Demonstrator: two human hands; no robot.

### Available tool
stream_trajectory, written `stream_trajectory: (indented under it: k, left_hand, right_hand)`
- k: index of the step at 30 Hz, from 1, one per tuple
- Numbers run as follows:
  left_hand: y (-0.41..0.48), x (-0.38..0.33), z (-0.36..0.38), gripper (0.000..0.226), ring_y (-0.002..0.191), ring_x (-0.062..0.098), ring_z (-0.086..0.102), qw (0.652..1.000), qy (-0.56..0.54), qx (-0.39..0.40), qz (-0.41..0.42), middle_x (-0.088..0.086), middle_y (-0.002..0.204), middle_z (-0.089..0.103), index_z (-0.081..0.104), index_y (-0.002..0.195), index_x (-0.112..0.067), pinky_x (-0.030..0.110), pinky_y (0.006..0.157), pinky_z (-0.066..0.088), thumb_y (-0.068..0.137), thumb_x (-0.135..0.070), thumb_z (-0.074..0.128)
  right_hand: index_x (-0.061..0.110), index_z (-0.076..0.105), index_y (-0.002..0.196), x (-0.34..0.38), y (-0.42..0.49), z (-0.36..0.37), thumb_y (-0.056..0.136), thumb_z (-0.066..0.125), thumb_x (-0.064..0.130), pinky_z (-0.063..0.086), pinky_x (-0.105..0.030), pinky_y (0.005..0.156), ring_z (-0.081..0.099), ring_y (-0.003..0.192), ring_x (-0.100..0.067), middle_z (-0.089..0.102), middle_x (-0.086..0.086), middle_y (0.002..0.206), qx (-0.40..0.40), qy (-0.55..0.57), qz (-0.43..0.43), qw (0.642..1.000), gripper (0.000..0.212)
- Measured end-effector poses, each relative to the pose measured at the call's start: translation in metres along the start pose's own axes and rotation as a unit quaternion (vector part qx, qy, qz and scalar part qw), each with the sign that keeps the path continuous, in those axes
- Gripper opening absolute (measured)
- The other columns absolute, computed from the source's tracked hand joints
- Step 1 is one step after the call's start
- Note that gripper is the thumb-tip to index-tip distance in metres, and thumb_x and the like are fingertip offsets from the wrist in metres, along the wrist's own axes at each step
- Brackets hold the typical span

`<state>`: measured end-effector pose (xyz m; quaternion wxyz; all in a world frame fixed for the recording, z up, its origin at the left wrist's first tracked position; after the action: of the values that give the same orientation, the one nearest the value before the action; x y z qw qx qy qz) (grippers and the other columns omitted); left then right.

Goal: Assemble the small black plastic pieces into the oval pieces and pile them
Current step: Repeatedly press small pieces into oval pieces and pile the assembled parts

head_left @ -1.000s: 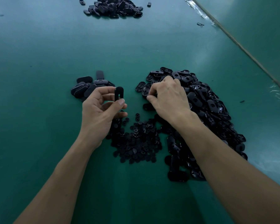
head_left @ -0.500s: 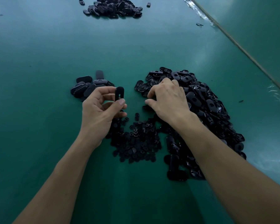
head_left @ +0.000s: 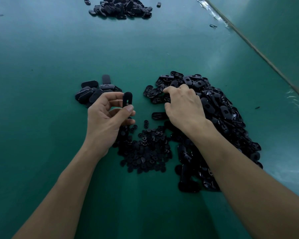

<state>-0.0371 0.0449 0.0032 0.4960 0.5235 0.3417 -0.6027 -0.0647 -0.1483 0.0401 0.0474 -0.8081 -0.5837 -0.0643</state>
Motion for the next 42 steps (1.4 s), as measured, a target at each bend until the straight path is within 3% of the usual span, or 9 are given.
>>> stream_trajectory:
  k: [3, 10, 16, 33, 36, 38, 40, 42]
  left_hand:
    - [0.000, 0.000, 0.000, 0.021, 0.078, 0.017, 0.070, 1.000, 0.002, 0.002, 0.002, -0.009, 0.084, 0.068, 0.064, 0.101, -0.018, 0.028, 0.066, 0.059, 0.091, 0.001, 0.068]
    - [0.000, 0.001, 0.000, 0.022, 0.078, 0.017, 0.071, 1.000, 0.001, -0.001, -0.003, -0.009, 0.084, 0.068, 0.064, 0.100, -0.019, 0.028, 0.066, 0.059, 0.091, 0.001, 0.068]
    - [0.000, 0.001, 0.000, 0.023, 0.078, 0.017, 0.071, 1.000, -0.002, -0.001, -0.001, -0.008, 0.084, 0.068, 0.065, 0.098, -0.021, 0.028, 0.066, 0.059, 0.091, 0.000, 0.069]
    - [0.000, 0.000, 0.000, 0.022, 0.076, 0.017, 0.070, 1.000, -0.002, -0.002, -0.004, -0.007, 0.083, 0.067, 0.063, 0.100, -0.017, 0.028, 0.066, 0.059, 0.091, 0.002, 0.068]
    - [0.000, 0.000, 0.000, 0.022, 0.075, 0.016, 0.071, 1.000, -0.001, 0.003, -0.002, -0.007, 0.080, 0.069, 0.062, 0.101, -0.016, 0.027, 0.066, 0.059, 0.090, 0.003, 0.068]
    - [0.000, 0.001, 0.000, 0.022, 0.074, 0.016, 0.071, 1.000, 0.002, 0.001, 0.001, -0.007, 0.080, 0.070, 0.061, 0.102, -0.015, 0.027, 0.066, 0.059, 0.090, 0.002, 0.069]
    - [0.000, 0.001, -0.001, 0.023, 0.074, 0.017, 0.072, 1.000, 0.009, -0.002, 0.004, -0.006, 0.080, 0.071, 0.061, 0.102, -0.015, 0.027, 0.066, 0.059, 0.089, 0.001, 0.069]
    - [0.000, 0.002, -0.002, 0.022, 0.074, 0.017, 0.073, 1.000, 0.014, -0.004, 0.006, -0.004, 0.081, 0.071, 0.061, 0.103, -0.015, 0.028, 0.066, 0.060, 0.089, 0.000, 0.070]
  right_hand:
    - [0.025, 0.053, 0.139, 0.001, 0.002, -0.002, 0.098, 0.053, 0.010, 0.044, -0.043, 0.100, 0.054, 0.117, -0.031, 0.055, -0.011, 0.128, 0.006, 0.007, -0.003, 1.000, 0.043]
    - [0.013, 0.059, 0.127, 0.000, 0.005, -0.003, 0.098, 0.054, 0.012, 0.047, -0.045, 0.099, 0.056, 0.113, -0.031, 0.059, -0.011, 0.122, 0.020, 0.008, 0.004, 1.000, 0.029]
    - [0.021, 0.058, 0.132, -0.001, 0.005, -0.003, 0.098, 0.057, 0.022, 0.044, -0.045, 0.103, 0.053, 0.119, -0.029, 0.054, -0.010, 0.129, 0.038, 0.028, 0.007, 0.999, 0.034]
    - [0.023, 0.058, 0.133, 0.000, 0.002, -0.004, 0.097, 0.061, 0.027, 0.044, -0.045, 0.104, 0.054, 0.121, -0.026, 0.056, -0.006, 0.130, 0.026, 0.055, -0.002, 0.998, 0.036]
    - [0.022, 0.064, 0.125, 0.003, 0.001, -0.006, 0.097, 0.062, 0.028, 0.046, -0.042, 0.100, 0.056, 0.114, -0.025, 0.058, -0.006, 0.122, -0.008, 0.077, -0.023, 0.997, 0.029]
    - [0.020, 0.072, 0.108, 0.008, -0.001, -0.011, 0.094, 0.068, 0.026, 0.052, -0.036, 0.093, 0.062, 0.100, -0.015, 0.064, 0.002, 0.106, -0.009, 0.138, -0.059, 0.989, 0.016]
    - [0.021, 0.074, 0.092, 0.016, -0.003, -0.016, 0.088, 0.076, 0.026, 0.055, -0.024, 0.078, 0.064, 0.080, -0.003, 0.067, 0.012, 0.086, 0.059, 0.208, -0.093, 0.972, 0.007]
    - [0.024, 0.073, 0.085, 0.022, -0.006, -0.020, 0.079, 0.084, 0.032, 0.050, -0.014, 0.065, 0.064, 0.070, 0.002, 0.067, 0.013, 0.076, 0.153, 0.213, -0.120, 0.958, 0.015]
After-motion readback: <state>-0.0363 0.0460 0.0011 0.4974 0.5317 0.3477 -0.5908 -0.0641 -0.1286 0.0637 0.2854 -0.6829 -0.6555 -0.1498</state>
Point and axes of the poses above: each hand's wrist, its own y-axis towards the middle knuckle, its own z-axis out of the palm, x = y × z, the point moved 2 cm from there along y, towards the middle knuckle
